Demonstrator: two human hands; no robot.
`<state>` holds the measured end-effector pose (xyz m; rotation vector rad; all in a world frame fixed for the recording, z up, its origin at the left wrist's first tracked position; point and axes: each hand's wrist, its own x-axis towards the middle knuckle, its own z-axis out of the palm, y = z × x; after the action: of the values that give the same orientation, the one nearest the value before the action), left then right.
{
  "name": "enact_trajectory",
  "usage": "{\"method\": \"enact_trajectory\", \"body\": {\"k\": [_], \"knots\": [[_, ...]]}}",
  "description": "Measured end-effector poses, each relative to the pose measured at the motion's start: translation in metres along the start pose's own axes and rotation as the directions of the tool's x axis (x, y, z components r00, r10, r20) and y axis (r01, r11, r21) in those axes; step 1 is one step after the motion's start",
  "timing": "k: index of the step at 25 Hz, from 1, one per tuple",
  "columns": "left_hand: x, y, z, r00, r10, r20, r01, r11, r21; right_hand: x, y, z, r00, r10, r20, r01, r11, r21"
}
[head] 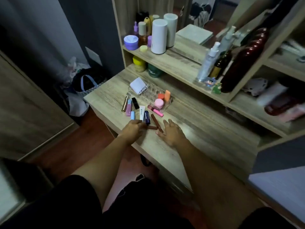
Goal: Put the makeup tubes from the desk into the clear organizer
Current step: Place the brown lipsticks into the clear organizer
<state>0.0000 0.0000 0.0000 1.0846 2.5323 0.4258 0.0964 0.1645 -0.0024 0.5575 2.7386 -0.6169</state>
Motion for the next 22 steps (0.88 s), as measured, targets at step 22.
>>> {"method": "enact_trajectory", "body": {"k": [22], "knots": [[0.025,-0.018,0.014,0.995,-0.087,-0.056,0.088,0.996,0.004,0.048,0.030,0.022,0.999,-0.043,-0.028,0.049,0.968,0.245]]}}
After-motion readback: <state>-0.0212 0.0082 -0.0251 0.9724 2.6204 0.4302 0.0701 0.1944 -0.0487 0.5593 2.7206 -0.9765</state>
